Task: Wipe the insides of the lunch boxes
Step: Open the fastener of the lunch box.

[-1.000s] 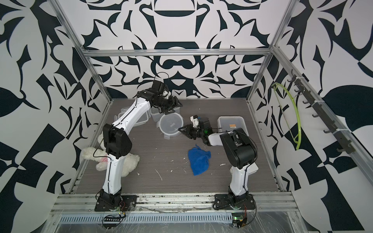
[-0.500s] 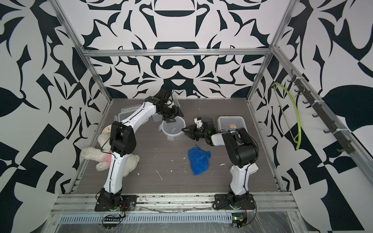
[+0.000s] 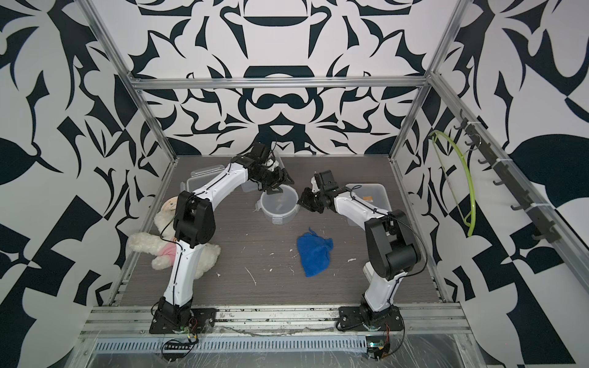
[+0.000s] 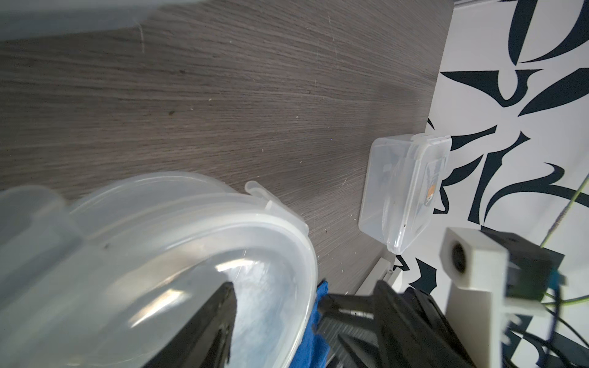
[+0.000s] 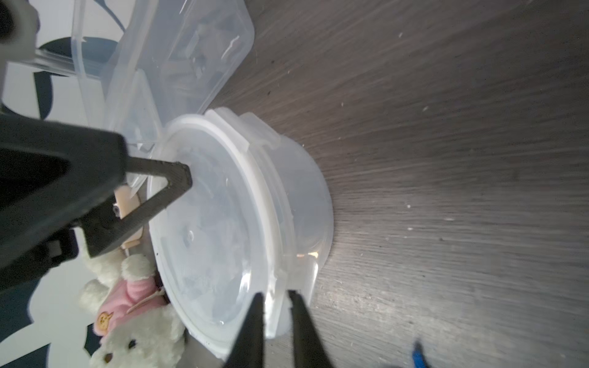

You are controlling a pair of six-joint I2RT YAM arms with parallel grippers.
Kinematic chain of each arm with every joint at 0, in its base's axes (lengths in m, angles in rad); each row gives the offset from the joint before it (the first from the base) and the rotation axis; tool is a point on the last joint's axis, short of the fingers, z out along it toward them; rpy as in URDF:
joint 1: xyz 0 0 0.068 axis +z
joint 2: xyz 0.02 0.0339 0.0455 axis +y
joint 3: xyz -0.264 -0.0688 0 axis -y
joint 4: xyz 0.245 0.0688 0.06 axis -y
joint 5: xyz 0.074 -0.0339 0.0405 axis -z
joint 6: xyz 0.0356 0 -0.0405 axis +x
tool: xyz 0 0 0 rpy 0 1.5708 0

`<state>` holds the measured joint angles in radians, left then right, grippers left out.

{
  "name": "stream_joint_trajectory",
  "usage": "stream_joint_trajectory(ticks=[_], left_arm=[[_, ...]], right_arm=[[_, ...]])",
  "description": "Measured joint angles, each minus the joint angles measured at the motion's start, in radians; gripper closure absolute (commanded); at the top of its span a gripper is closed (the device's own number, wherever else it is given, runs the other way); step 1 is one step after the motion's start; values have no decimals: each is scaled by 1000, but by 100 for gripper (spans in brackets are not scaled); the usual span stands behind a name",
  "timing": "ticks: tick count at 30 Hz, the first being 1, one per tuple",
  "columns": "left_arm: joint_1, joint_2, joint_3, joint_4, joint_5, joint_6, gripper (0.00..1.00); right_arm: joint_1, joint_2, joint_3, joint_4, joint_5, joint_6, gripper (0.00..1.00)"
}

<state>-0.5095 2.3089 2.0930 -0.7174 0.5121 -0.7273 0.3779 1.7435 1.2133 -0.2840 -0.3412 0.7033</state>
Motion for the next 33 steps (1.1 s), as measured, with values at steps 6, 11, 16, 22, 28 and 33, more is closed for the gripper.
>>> stream_joint_trajectory(ticks=[6, 11, 16, 22, 28, 33], left_arm=[[-22, 4, 0, 18, 10, -6, 29], [-23, 5, 0, 18, 11, -5, 29], [-23, 6, 0, 14, 10, -1, 29], [-22, -3, -27, 35, 13, 3, 29], [-21, -10, -46, 56, 13, 4, 29], [-19, -10, -53, 65, 23, 4, 30]], right_arm=[[23, -10, 10, -66, 57, -78, 87], [-31, -127, -250, 198, -62, -44, 47], [-72, -155, -467, 534, -137, 63, 41], [-75, 31, -539, 1052, -226, 262, 51], [-77, 283, -535, 1532, -296, 501, 59], [-77, 296, -546, 1599, -283, 550, 77]])
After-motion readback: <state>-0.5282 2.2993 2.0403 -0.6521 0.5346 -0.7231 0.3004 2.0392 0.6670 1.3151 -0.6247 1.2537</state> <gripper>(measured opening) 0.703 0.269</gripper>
